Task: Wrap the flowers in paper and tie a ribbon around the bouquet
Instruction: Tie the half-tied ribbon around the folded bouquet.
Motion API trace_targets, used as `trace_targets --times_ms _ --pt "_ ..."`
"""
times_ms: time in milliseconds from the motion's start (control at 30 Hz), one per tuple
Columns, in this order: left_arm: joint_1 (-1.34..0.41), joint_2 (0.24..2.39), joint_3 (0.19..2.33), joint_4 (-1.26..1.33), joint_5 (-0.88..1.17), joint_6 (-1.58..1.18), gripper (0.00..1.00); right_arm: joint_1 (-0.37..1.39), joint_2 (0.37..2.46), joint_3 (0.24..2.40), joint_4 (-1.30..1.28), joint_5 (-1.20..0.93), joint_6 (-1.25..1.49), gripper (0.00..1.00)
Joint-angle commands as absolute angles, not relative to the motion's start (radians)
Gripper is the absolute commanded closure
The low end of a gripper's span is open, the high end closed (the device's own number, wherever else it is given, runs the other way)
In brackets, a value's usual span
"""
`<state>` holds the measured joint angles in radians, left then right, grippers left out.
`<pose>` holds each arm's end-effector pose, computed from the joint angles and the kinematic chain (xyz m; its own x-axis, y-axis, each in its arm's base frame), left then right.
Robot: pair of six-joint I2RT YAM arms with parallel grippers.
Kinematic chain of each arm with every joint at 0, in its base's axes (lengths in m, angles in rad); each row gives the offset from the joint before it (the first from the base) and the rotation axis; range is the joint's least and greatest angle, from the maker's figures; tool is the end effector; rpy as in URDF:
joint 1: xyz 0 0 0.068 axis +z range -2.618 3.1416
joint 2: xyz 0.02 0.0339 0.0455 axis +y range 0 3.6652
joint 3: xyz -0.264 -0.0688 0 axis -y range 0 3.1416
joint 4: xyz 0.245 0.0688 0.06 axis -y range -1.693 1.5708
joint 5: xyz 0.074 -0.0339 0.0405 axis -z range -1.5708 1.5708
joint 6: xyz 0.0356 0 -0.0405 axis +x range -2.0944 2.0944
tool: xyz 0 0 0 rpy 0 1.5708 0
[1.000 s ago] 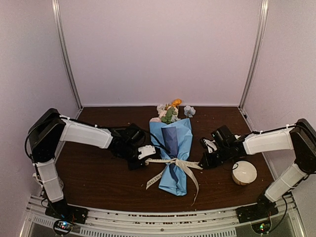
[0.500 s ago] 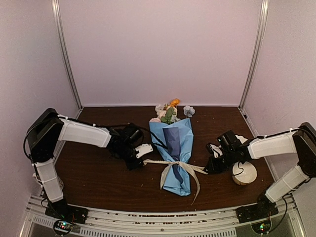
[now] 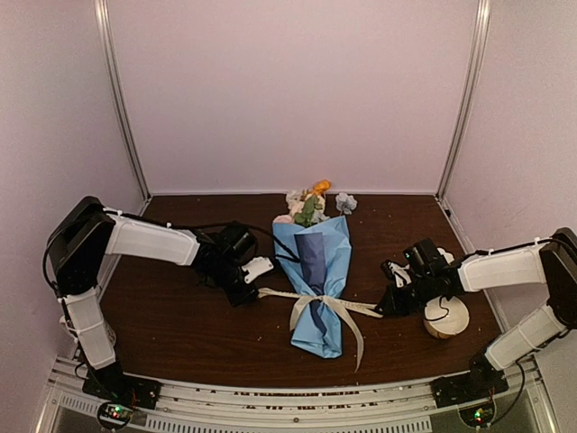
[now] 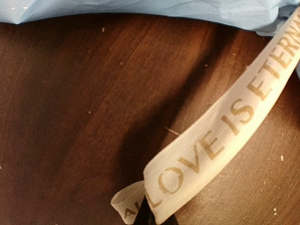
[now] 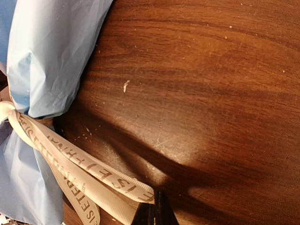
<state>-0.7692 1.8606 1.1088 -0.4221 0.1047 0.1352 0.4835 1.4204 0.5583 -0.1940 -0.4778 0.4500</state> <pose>0.2544 -0.2515 0.1421 -0.5594 0.7282 -0.3960 0.8035 0.5937 -0.0434 0.2026 0.1249 0.1356 -0.9607 -0.0682 -0.2692 -0.2170 0.7892 0.5745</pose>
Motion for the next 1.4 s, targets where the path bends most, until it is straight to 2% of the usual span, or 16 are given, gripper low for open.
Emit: trace_targets --times_ms 0,533,833,1367 --pt "-0.732 1.833 1.097 -0.519 0.009 0.117 1.00 0.461 1.411 0.542 -0.267 -0.417 0.431 1.00" --pt "-0.767 1.801 1.122 -0.481 0.116 0.151 1.00 0.461 1.406 0.618 -0.226 -0.477 0.440 1.00" --pt "-0.739 1.793 1.029 -0.439 0.148 0.072 1.00 0.434 1.396 0.543 -0.228 -0.455 0.438 1.00" --pt "-0.741 1.784 1.009 -0.431 0.188 0.065 1.00 0.436 1.431 0.575 -0.240 -0.481 0.406 1.00"
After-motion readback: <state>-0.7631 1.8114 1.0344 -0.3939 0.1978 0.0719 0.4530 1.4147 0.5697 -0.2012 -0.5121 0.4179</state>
